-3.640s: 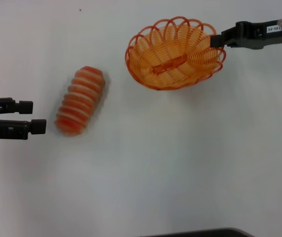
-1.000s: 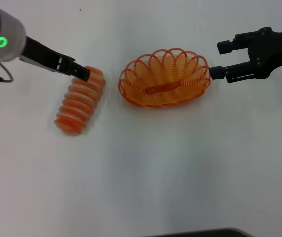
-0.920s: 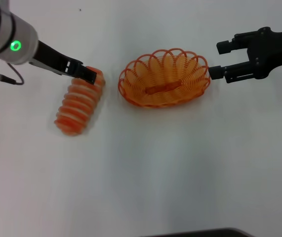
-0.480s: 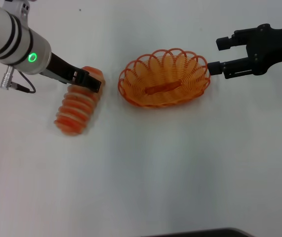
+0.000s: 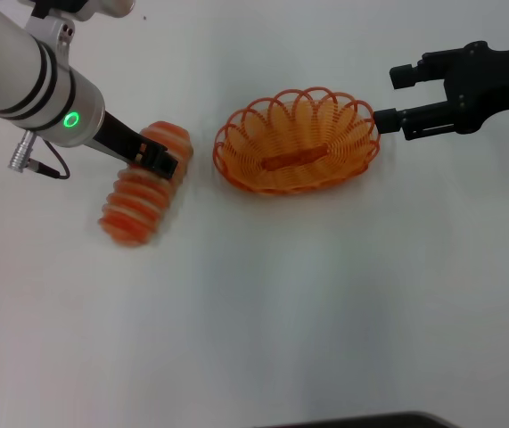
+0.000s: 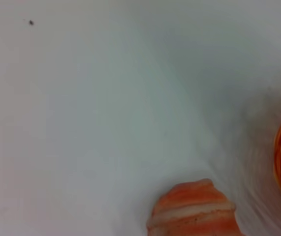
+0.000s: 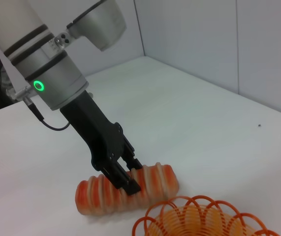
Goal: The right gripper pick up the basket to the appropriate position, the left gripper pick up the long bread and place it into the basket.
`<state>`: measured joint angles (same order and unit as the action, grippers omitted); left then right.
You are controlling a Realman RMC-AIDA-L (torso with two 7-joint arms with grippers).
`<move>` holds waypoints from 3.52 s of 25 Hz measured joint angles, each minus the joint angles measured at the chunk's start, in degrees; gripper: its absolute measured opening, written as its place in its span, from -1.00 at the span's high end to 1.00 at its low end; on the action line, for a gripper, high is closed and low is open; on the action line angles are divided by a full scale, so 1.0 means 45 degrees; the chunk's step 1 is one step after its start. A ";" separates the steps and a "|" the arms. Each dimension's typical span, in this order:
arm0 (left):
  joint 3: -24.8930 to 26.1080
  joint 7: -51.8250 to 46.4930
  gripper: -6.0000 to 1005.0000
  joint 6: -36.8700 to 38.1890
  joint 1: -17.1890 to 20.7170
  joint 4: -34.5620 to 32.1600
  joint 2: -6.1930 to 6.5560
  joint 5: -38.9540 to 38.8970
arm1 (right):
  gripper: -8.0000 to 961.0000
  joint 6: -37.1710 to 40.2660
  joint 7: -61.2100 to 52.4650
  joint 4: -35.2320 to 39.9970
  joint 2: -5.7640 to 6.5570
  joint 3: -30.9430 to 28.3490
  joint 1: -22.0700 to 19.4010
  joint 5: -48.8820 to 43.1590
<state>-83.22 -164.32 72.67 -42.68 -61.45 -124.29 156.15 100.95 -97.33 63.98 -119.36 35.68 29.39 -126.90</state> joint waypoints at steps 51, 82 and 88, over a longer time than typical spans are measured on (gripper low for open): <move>-0.1178 0.6586 -0.40 -0.0844 -0.2252 -0.0412 -0.0027 -0.3563 | -0.65 0.0559 -0.0040 0.0059 0.0117 -0.0349 -0.0307 -0.0043; 0.9931 1.2838 -0.82 0.7063 0.4454 0.0185 0.1045 -0.7317 | -0.65 0.0598 -0.0495 0.0049 0.0142 0.0370 -0.0163 -0.0061; 1.0208 1.2779 -0.82 0.7073 0.4329 0.0120 0.1061 -0.7318 | -0.65 0.0567 -0.0516 0.0060 0.0160 0.0395 -0.0189 -0.0064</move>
<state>-37.29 -106.81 104.50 -23.20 -60.91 -119.51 123.21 103.50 -99.65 64.25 -118.64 37.46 28.54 -127.18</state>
